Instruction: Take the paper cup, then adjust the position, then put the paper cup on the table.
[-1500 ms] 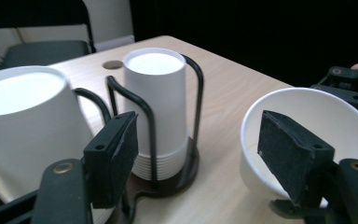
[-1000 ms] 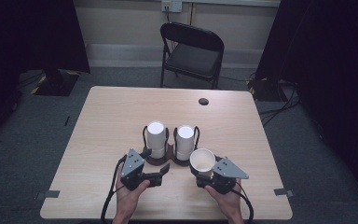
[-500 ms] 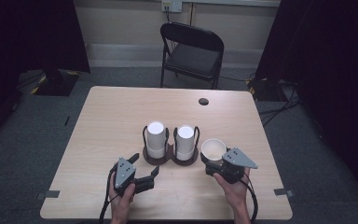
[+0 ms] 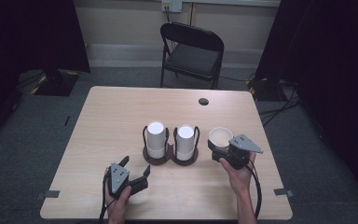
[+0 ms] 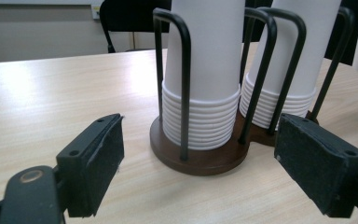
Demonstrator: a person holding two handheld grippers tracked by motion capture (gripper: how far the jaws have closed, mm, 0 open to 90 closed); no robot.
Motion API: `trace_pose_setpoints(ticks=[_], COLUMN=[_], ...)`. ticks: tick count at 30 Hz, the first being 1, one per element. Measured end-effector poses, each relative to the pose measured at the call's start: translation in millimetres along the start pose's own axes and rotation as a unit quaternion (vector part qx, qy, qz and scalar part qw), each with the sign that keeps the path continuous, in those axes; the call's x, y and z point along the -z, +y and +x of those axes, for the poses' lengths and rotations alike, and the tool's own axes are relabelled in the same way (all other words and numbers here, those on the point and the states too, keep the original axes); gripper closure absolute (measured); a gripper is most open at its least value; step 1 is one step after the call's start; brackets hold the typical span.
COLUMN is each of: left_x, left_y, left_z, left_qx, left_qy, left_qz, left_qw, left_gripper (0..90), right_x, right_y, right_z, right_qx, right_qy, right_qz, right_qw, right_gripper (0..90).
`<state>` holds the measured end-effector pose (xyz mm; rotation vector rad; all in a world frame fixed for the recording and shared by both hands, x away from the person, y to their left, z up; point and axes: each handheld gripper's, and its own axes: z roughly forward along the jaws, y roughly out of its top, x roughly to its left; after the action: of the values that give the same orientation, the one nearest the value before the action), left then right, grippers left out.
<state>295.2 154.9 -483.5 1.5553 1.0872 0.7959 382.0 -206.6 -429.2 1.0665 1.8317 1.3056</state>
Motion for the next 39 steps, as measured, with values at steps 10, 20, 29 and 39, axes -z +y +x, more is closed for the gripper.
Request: trace_pose_setpoints(ticks=[10,20,29,39], left_x=[-2.6,-1.1,0.1,3.1], left_y=[-11.7,-12.6,-13.3,-14.8], left_z=[-4.7,-4.4,-2.8,-3.1], left_qx=[-0.025,-0.018,-0.006,-0.003], left_qy=[0.023,0.029,0.031,0.041], left_qz=[0.003,-0.01,-0.018,-0.035], left_qw=[0.9994,0.9994,0.9993,0.9985], left_gripper=[15.6,15.4,15.9,15.9], right_x=[-21.1,-44.5,-63.9,-78.5], right_y=[5.8,3.0,-10.0,-21.3], right_z=[-23.6,-40.8,-52.6,-60.3], right_qx=[-0.019,-0.018,-0.034,-0.05], right_qy=[-0.031,-0.052,-0.073,-0.076], right_qz=[-0.002,0.005,0.031,0.042], right_qw=[0.9993,0.9985,0.9963,0.995], right_gripper=[23.9,24.0,23.9,23.6])
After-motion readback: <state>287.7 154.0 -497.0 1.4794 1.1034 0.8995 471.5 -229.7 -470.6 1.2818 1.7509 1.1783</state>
